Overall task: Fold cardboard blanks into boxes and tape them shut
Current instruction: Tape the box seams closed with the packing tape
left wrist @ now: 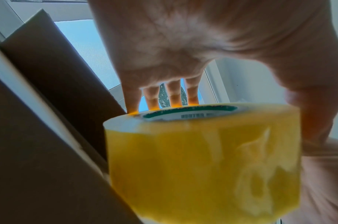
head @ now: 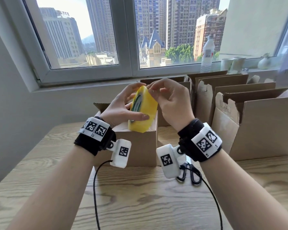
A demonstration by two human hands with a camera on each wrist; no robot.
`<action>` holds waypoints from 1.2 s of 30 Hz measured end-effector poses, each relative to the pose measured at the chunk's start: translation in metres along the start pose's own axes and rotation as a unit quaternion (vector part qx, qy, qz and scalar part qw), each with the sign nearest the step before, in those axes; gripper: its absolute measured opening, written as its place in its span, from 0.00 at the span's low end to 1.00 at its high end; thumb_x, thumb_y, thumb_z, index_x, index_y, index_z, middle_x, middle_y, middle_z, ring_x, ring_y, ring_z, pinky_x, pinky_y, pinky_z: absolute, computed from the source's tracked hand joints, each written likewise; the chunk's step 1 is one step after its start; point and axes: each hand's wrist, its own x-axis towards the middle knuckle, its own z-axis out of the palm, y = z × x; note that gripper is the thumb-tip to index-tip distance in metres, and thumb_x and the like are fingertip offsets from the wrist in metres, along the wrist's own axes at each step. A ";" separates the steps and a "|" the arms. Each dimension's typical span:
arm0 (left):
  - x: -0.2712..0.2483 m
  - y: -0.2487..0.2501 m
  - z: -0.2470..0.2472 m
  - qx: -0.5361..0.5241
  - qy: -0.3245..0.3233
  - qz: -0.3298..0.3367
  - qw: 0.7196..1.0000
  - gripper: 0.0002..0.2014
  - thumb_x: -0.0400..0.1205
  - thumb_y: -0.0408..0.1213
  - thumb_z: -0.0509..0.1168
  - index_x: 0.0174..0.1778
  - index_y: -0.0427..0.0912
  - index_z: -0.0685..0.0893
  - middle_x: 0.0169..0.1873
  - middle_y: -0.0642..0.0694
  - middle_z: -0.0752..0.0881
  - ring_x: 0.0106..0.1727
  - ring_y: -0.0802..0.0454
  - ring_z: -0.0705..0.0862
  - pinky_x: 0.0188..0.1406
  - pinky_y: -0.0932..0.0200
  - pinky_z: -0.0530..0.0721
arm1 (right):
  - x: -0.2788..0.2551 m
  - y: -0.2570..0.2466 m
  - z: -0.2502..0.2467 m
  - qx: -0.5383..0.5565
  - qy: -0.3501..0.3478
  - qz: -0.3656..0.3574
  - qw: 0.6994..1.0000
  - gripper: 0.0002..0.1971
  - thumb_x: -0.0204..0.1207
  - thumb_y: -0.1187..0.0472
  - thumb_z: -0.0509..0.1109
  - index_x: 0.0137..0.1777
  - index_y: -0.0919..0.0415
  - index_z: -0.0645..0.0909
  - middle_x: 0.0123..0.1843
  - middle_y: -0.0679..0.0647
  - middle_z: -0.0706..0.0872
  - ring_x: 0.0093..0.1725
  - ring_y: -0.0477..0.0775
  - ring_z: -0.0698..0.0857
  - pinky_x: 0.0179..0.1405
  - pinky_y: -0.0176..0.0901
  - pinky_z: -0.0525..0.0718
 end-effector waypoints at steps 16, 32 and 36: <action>-0.007 0.004 -0.003 0.130 0.197 -0.007 0.972 0.44 0.64 0.68 0.72 0.75 0.53 0.74 0.71 0.52 0.79 0.69 0.59 0.78 0.66 0.56 0.78 | 0.001 -0.040 0.015 0.040 0.041 -0.125 0.991 0.04 0.80 0.73 0.68 0.47 0.68 0.83 0.45 0.54 0.85 0.44 0.54 0.87 0.46 0.51 0.88; 0.001 0.037 0.003 0.177 0.278 0.113 0.937 0.10 0.76 0.49 0.74 0.46 0.49 0.94 0.39 0.54 0.93 0.41 0.58 0.92 0.48 0.50 0.90 | 0.018 -0.033 0.019 -0.186 0.073 -0.148 0.969 0.09 0.78 0.61 0.71 0.57 0.56 0.86 0.71 0.56 0.78 0.72 0.56 0.74 0.71 0.59 0.74; -0.001 0.040 0.006 0.193 0.295 0.105 0.930 0.09 0.74 0.50 0.76 0.43 0.49 0.94 0.34 0.55 0.92 0.36 0.60 0.91 0.42 0.50 0.91 | 0.009 -0.026 0.019 -0.184 0.066 -0.086 0.977 0.14 0.76 0.59 0.73 0.60 0.59 0.80 0.64 0.54 0.79 0.65 0.53 0.78 0.65 0.57 0.78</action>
